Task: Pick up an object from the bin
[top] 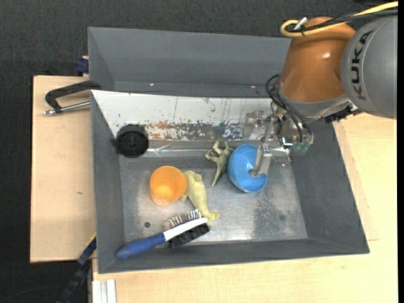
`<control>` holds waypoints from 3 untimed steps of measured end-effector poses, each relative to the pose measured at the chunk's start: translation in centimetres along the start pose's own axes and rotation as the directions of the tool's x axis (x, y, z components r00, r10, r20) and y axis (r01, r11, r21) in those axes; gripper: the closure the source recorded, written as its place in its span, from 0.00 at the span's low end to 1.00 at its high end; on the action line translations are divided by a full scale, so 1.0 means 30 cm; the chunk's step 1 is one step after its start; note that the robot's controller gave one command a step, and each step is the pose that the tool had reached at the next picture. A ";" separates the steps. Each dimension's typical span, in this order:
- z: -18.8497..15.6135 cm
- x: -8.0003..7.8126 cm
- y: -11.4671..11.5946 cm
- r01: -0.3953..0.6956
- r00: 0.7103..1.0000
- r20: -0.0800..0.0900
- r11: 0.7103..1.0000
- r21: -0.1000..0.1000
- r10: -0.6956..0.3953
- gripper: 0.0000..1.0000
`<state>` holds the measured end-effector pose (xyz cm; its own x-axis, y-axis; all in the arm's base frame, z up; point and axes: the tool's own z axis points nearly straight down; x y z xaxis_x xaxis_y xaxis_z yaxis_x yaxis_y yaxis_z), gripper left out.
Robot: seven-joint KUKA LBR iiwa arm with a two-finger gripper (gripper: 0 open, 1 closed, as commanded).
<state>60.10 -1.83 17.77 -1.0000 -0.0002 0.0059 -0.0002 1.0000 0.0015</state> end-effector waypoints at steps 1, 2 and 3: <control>0.303 0.023 -0.106 0.309 0.951 0.017 0.951 0.004 -0.309 0.00; 0.312 0.037 -0.077 0.350 0.936 0.031 0.937 0.022 -0.350 0.00; 0.354 0.067 -0.056 0.354 0.935 0.013 0.935 0.005 -0.354 1.00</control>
Offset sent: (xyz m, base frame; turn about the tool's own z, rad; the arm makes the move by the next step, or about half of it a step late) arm -0.0115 -0.0333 -0.0952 -0.3159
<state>58.04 -3.50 7.17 -0.9351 -0.3543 -0.0080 -0.3543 0.9351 -0.0012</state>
